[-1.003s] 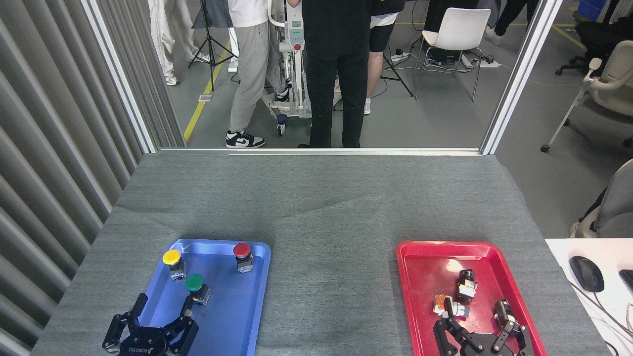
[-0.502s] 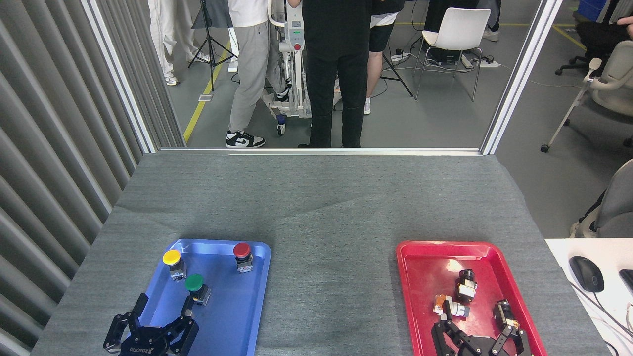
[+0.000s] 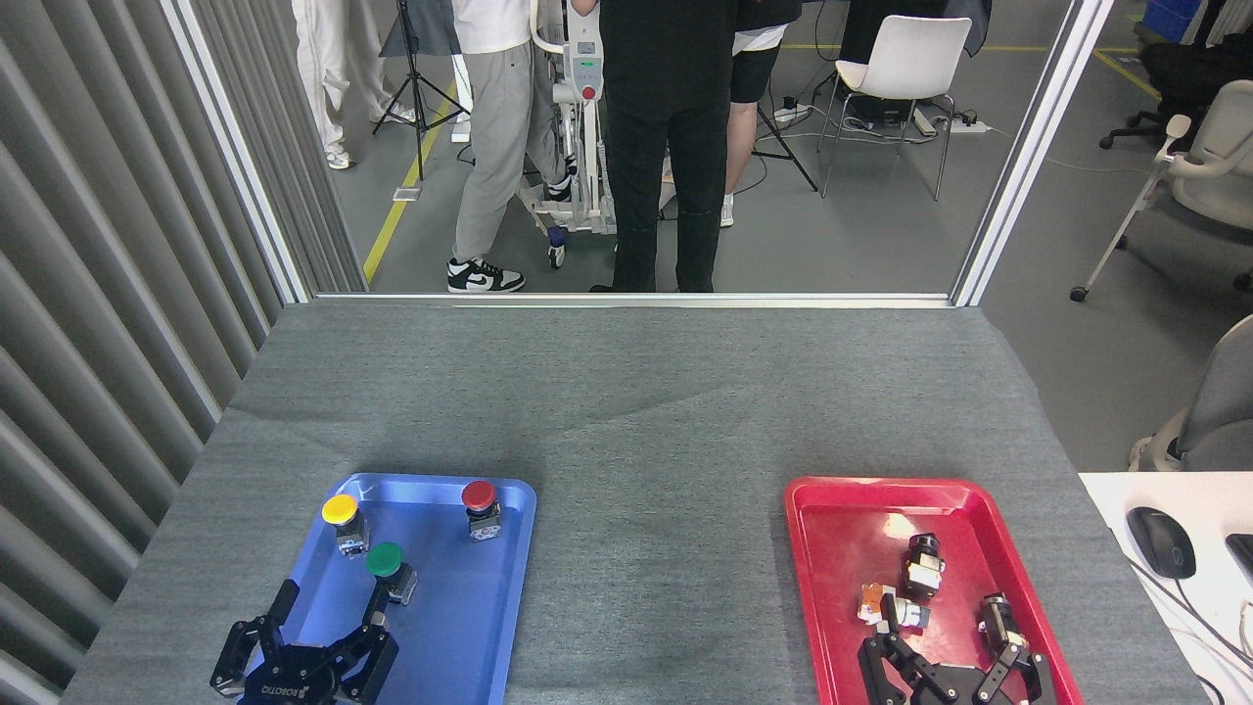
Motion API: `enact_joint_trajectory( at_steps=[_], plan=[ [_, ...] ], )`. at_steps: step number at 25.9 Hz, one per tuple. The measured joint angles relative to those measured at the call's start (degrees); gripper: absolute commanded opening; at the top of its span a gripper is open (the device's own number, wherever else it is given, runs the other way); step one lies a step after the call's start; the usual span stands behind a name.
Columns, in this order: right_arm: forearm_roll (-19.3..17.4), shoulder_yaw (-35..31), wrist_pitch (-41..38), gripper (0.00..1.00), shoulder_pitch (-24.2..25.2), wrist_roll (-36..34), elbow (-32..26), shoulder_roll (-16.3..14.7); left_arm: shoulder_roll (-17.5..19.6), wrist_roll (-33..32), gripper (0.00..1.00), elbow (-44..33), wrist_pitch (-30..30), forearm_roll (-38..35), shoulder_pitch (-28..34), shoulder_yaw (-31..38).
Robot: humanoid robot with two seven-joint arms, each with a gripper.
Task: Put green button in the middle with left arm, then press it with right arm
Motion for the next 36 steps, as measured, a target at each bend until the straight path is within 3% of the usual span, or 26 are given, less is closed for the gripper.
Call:
enact_joint_trajectory(
  at_steps=[36],
  plan=[
    [0.1,0.0,-0.1,1.00,-0.5,0.3,0.1,1.3,0.9,-0.5,0.98,8.3,-0.5,-1.2,-3.6,-2.6]
  ],
)
